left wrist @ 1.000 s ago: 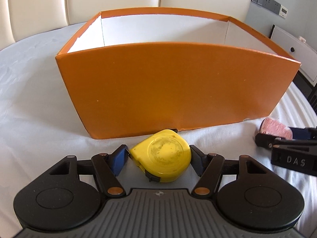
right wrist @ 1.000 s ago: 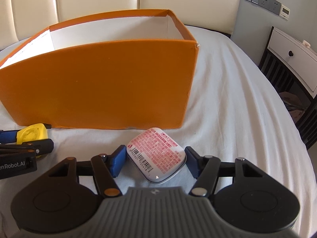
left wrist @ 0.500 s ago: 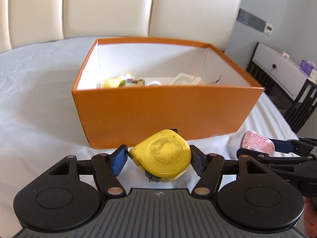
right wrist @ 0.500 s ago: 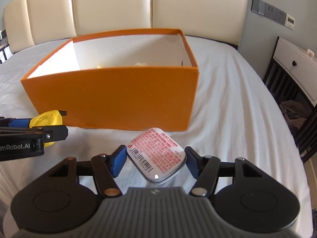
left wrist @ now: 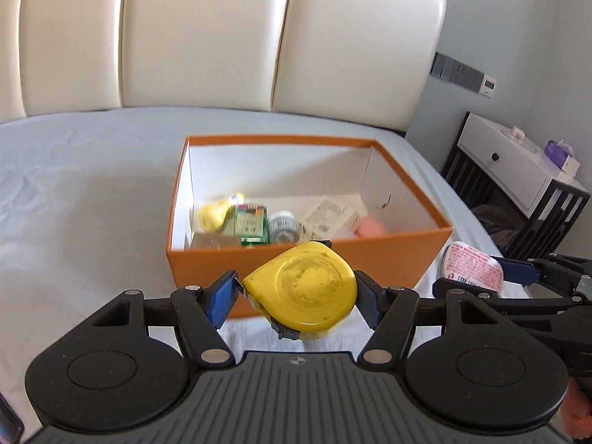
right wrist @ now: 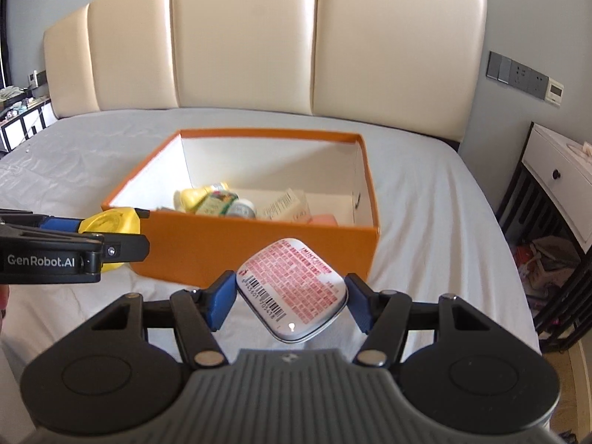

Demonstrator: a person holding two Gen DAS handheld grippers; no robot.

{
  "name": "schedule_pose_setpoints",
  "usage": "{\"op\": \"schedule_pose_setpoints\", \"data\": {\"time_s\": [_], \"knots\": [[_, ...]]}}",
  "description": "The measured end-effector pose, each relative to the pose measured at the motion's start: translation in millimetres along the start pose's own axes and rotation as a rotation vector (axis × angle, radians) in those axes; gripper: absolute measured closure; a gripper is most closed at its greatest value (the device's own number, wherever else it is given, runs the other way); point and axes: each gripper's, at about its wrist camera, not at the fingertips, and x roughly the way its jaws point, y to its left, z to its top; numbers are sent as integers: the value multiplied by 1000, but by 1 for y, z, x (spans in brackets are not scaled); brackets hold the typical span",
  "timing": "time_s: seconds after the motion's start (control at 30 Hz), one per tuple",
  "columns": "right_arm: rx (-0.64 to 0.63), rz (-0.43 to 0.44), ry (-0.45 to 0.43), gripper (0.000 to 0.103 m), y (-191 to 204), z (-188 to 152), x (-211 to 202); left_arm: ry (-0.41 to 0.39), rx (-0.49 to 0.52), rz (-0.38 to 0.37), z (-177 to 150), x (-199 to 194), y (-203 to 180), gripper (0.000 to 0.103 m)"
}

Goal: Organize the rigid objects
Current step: 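Carry the tape measure and pink tin over into the orange box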

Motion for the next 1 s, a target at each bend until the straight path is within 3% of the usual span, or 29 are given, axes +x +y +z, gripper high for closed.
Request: {"op": "schedule_pose_setpoints", "data": {"time_s": [0.5,0.7,1.0], "knots": [[-150,-11,-73,40,2,80,25,-71,-2,0,77,25,6,27],[-188,-21,-17,40,-2,97,67,-37,-9,3,91,58,9,27],[-243,-20,116,40,-5,100,142,88,-13,8,88,125,20,27]]}}
